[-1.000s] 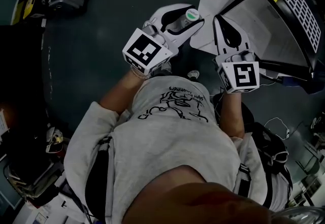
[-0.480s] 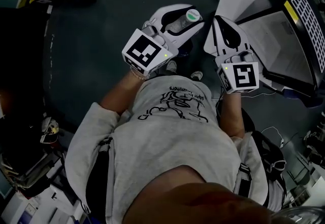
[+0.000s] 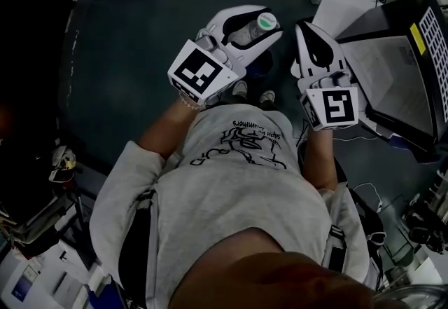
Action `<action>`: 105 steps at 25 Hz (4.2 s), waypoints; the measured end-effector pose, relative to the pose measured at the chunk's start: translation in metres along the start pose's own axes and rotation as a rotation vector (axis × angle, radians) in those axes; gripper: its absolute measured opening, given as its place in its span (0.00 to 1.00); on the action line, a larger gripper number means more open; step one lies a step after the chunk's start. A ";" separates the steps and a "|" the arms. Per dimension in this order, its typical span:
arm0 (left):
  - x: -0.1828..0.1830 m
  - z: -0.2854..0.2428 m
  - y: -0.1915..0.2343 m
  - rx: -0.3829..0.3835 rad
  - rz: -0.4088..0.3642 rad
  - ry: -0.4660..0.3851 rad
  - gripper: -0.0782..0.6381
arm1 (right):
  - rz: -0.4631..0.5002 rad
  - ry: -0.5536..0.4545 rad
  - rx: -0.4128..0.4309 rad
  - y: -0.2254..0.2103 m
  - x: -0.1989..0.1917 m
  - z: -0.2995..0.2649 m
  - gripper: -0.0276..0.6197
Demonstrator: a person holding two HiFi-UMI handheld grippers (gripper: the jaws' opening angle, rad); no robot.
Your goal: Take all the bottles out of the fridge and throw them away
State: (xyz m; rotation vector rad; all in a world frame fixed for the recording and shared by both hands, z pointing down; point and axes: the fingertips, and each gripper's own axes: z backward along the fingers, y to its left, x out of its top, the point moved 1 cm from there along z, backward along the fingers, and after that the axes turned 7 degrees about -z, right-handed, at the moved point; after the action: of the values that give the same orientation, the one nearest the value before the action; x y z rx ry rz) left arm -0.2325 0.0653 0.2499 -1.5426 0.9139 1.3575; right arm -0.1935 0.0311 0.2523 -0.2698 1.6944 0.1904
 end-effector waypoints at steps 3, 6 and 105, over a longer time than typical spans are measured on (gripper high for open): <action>-0.002 0.003 0.003 0.014 -0.010 0.003 0.33 | -0.011 0.016 0.014 0.003 -0.003 -0.003 0.06; -0.005 0.006 0.005 0.027 -0.013 0.007 0.33 | -0.009 0.018 0.033 0.005 -0.003 -0.007 0.06; -0.534 -0.063 -0.103 0.056 0.216 0.337 0.33 | -0.299 0.386 -0.173 -0.035 -0.524 -0.029 0.06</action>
State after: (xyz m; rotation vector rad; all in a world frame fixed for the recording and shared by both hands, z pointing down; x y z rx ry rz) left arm -0.1887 0.0342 0.7949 -1.6976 1.3479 1.2238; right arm -0.1450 0.0256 0.7758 -0.7214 1.9938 0.0635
